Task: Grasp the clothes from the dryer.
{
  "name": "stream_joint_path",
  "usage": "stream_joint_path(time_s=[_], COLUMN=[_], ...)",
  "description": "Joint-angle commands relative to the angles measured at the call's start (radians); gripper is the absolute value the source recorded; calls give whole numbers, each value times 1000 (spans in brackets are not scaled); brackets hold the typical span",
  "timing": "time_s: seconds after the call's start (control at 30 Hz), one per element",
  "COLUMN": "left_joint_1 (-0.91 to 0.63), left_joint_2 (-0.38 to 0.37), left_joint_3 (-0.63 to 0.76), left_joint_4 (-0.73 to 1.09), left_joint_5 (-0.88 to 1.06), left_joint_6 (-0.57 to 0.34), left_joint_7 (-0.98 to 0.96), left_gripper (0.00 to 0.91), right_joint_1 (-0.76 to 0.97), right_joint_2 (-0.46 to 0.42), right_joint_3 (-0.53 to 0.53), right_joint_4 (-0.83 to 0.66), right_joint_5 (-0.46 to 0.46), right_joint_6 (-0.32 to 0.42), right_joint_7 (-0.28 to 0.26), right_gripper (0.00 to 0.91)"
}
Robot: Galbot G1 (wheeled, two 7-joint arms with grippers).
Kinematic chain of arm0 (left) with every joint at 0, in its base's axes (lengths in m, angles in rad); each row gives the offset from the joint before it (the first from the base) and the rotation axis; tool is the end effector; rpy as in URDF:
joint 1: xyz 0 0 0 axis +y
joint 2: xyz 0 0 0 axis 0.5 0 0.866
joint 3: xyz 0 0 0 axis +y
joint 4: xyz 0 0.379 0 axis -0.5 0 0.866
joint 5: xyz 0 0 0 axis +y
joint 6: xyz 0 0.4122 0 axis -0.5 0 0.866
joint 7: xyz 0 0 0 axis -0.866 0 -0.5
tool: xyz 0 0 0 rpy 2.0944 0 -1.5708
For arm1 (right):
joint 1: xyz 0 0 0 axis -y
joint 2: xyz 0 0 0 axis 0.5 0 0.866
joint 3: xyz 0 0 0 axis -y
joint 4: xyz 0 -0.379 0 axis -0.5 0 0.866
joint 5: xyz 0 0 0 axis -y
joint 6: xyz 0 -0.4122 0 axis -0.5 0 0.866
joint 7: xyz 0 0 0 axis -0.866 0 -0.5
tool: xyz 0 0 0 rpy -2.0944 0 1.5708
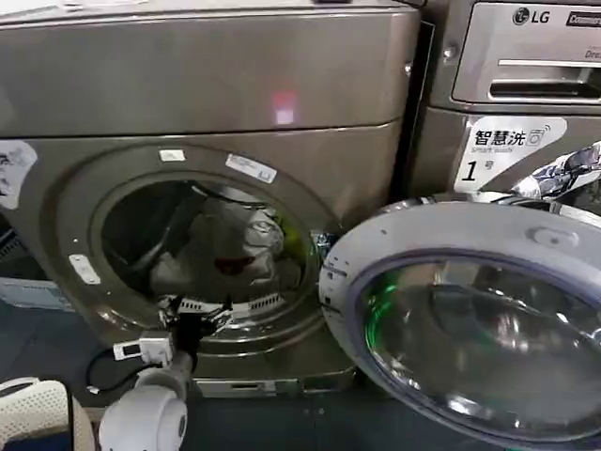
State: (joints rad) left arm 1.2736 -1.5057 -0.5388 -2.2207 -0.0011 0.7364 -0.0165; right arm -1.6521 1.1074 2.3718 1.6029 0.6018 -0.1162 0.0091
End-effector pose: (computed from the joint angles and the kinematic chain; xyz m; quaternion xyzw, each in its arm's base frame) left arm 0.2908 0.0134 -0.1993 0.0132 -0.9872 -0.0338 0.1552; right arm -0.1782 -0.5179 -0.0593 0.6725 0.7060 -0.1363 0.1752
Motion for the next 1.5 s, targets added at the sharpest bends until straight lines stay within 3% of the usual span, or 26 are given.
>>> stream_joint_path(time_s=[0.03,1.5], left_joint_1=[-4,-20], left_joint_2=[-1,2], left_joint_3=[1,2], left_joint_4=[7,28], left_joint_5=[4,9], left_joint_6=[49,49], left_joint_7=[-10,-5], left_gripper=[907,907], right_joint_1=[0,11], right_joint_2=[-1,5], right_joint_3=[0,-25], right_joint_4=[-1,-5], right_joint_5=[-1,-32], right_joint_6=[0,29], right_joint_7=[-1,6], right_gripper=[907,907])
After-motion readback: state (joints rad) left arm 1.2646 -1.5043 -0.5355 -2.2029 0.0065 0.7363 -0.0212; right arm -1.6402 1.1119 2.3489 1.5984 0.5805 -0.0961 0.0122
